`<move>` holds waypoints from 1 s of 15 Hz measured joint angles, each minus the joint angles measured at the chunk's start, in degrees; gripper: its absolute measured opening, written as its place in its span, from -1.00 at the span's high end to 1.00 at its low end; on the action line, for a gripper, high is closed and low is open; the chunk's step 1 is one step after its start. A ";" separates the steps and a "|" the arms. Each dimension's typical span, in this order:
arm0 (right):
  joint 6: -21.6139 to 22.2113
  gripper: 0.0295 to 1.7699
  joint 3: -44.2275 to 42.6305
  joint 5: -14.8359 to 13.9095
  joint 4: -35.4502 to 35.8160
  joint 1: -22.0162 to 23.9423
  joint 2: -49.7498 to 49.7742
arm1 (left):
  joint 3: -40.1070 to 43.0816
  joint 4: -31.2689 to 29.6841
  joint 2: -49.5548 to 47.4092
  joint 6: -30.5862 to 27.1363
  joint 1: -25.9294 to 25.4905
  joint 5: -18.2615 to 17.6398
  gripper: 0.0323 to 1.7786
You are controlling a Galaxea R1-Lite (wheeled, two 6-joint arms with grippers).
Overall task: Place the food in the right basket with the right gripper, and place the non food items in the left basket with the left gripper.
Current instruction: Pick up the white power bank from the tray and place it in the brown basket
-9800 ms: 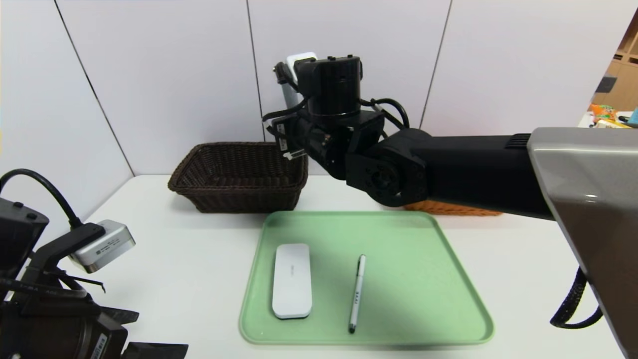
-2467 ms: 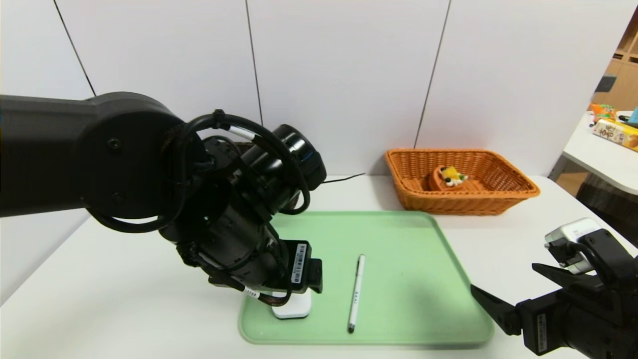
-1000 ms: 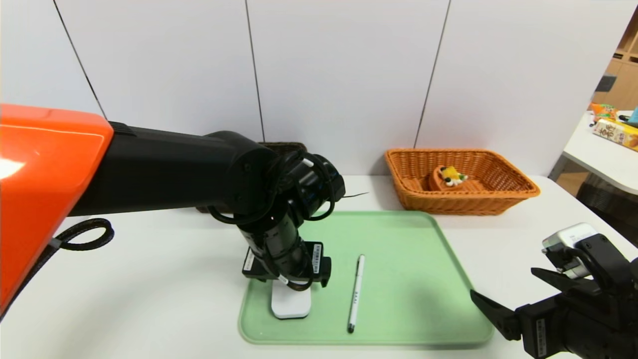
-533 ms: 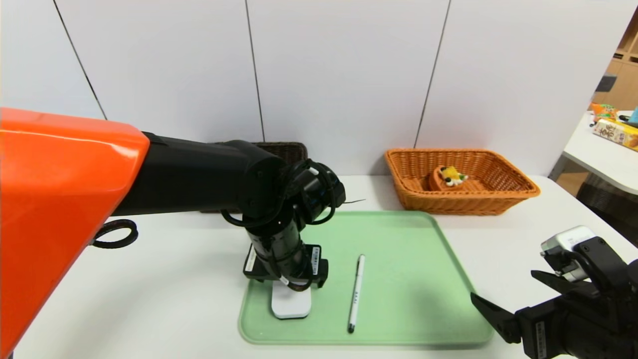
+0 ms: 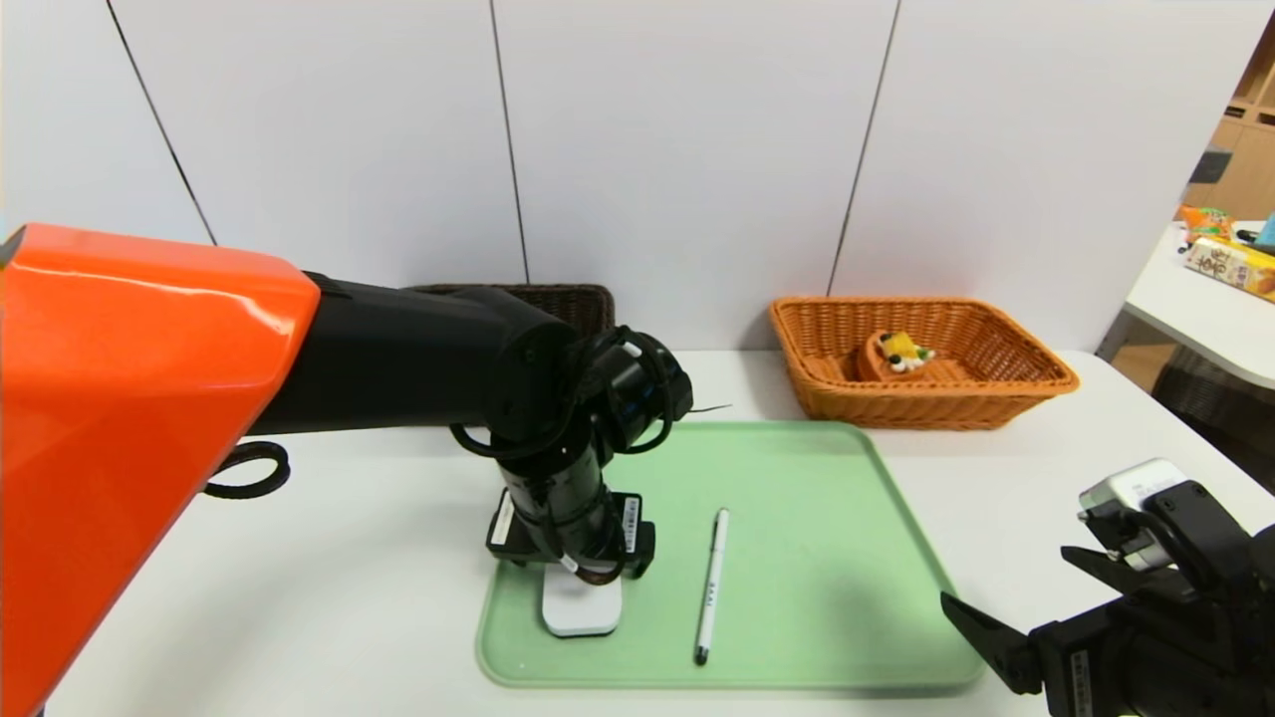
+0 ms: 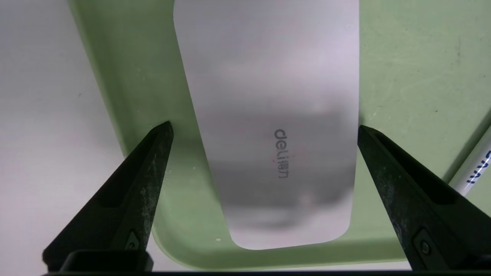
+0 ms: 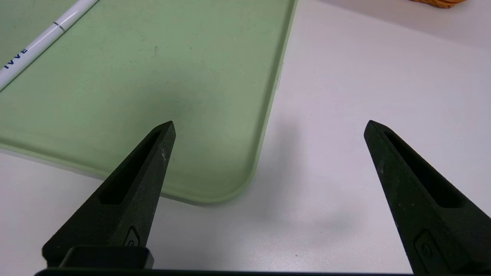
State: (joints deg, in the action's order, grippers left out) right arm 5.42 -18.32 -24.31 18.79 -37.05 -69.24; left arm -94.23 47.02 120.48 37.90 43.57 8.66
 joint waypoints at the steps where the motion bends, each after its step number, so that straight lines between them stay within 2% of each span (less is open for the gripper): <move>1: 0.00 -0.91 0.02 0.02 0.00 -0.02 0.00 | -0.06 -0.02 0.13 -0.06 -0.09 0.38 -0.90; 7: 0.00 -0.91 0.05 0.44 0.00 -0.02 -0.22 | -2.40 0.20 1.65 -0.41 -0.94 1.43 -0.90; 11: 0.00 -0.91 0.13 0.50 0.00 -0.10 -0.33 | -2.40 0.33 1.99 -0.34 -1.07 1.48 -0.23; 12: -0.02 -0.91 0.13 0.52 -0.02 -0.10 -0.40 | -2.40 0.37 1.96 -0.33 -1.05 1.45 -0.15; 15: 0.00 -0.91 0.13 0.59 0.04 -0.11 -0.57 | -2.29 0.59 1.57 -0.44 -0.96 1.37 -0.13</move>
State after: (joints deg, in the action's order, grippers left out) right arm 5.42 -18.19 -23.72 18.82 -37.16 -69.82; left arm -96.53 47.60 122.05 37.46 42.61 10.02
